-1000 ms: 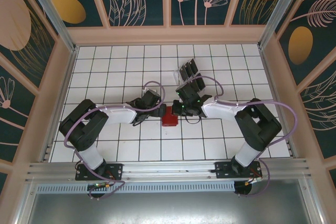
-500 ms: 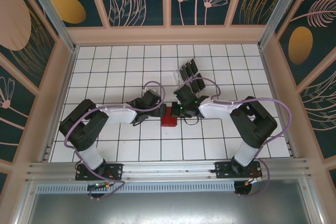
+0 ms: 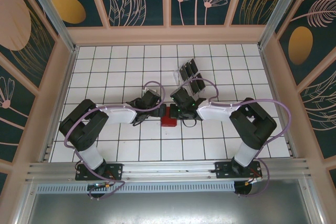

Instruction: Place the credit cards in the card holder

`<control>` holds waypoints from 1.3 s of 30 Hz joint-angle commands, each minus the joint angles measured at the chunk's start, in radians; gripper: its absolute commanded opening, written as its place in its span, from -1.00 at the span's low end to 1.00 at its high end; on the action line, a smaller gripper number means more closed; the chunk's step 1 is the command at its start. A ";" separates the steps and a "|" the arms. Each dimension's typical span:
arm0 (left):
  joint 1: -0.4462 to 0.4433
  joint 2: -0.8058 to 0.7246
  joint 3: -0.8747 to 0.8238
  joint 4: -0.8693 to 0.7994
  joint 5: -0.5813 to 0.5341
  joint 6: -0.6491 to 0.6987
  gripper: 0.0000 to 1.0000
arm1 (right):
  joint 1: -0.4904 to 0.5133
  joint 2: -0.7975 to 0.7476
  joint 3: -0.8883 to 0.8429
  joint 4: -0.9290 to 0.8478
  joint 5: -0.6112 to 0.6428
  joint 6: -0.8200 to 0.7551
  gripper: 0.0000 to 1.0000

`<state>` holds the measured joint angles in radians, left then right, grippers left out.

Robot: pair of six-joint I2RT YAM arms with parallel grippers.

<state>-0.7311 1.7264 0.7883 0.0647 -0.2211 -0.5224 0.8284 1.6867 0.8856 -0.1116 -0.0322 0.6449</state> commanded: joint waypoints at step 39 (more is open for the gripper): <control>-0.003 0.069 -0.022 -0.054 0.086 0.009 0.97 | 0.110 0.078 0.172 -0.220 0.217 -0.127 -0.31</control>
<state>-0.7311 1.7271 0.7891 0.0666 -0.2203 -0.5175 0.9211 1.7477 1.0260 -0.3134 0.1581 0.5320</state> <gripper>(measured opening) 0.985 0.343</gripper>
